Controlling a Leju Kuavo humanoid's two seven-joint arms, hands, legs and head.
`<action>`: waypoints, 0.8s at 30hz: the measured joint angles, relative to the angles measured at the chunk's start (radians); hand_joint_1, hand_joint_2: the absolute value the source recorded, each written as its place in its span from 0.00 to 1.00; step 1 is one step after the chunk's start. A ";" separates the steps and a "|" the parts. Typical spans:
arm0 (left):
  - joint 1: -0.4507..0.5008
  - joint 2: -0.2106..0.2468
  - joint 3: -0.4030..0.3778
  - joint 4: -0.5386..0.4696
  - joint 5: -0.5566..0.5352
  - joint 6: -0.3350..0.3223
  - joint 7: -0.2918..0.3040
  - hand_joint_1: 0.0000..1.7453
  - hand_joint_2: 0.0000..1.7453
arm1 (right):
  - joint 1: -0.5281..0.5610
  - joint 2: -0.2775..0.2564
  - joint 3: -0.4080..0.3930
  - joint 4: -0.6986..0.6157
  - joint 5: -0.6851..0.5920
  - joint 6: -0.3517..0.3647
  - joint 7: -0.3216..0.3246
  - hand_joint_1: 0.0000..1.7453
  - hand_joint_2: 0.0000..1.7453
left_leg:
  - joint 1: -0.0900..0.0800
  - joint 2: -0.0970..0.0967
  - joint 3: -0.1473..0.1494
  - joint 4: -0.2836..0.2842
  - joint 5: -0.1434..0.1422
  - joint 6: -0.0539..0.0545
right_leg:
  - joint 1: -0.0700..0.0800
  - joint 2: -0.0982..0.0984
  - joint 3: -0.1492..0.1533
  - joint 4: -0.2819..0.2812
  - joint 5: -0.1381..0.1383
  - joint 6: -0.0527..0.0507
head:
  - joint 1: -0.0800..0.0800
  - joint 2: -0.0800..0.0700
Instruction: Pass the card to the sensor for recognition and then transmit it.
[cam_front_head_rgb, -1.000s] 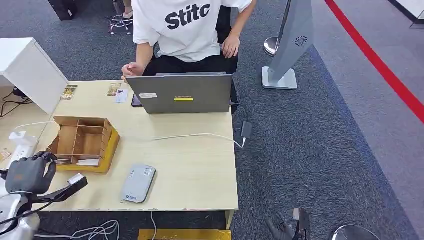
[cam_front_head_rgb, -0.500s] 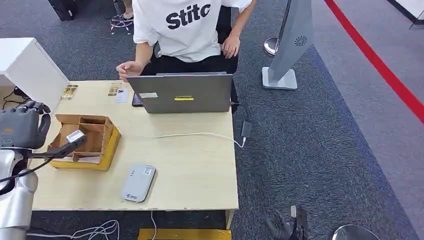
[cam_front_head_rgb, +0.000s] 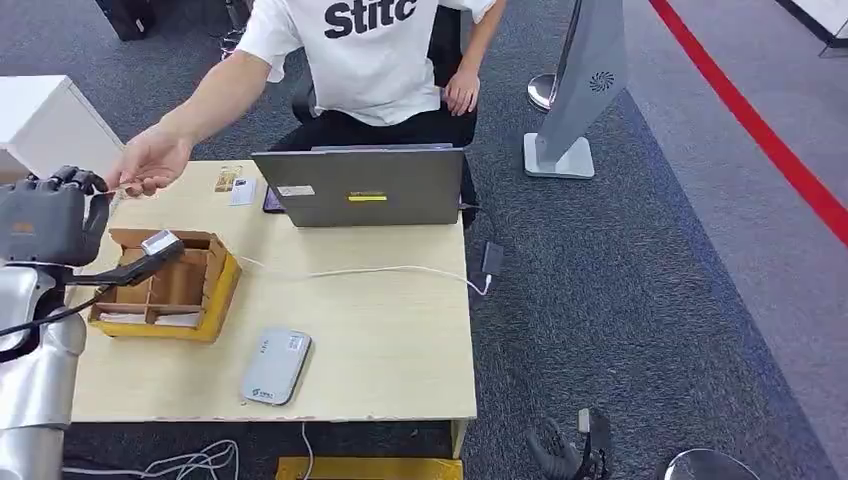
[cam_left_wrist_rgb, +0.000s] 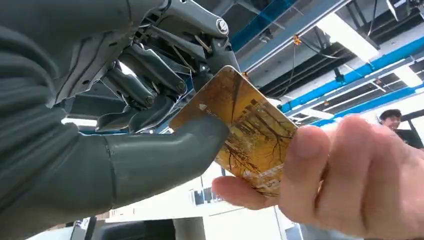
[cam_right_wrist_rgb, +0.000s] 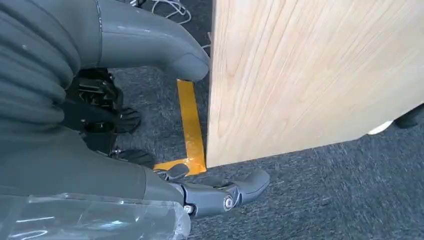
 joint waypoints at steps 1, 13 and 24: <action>-0.005 -0.009 -0.007 0.008 -0.013 0.003 0.014 1.00 1.00 | 0.000 -0.002 0.000 0.000 -0.007 0.005 0.000 0.00 1.00 | 0.000 0.000 0.000 0.000 0.000 0.000 | 0.000 -0.001 0.000 0.000 0.000 0.000 | 0.000 0.000; -0.030 -0.048 -0.042 0.062 -0.031 0.011 0.039 1.00 1.00 | 0.001 -0.015 0.000 0.000 -0.016 0.011 -0.001 0.00 1.00 | 0.000 0.001 0.000 0.000 0.001 0.000 | 0.000 0.001 0.000 0.000 0.002 0.000 | 0.000 0.000; -0.012 -0.078 -0.057 0.072 -0.045 0.092 0.072 0.00 1.00 | 0.001 -0.023 -0.002 0.000 -0.018 0.008 0.000 0.00 1.00 | 0.000 0.002 -0.001 0.000 0.001 0.000 | 0.000 0.001 0.000 0.000 0.002 0.000 | 0.000 0.000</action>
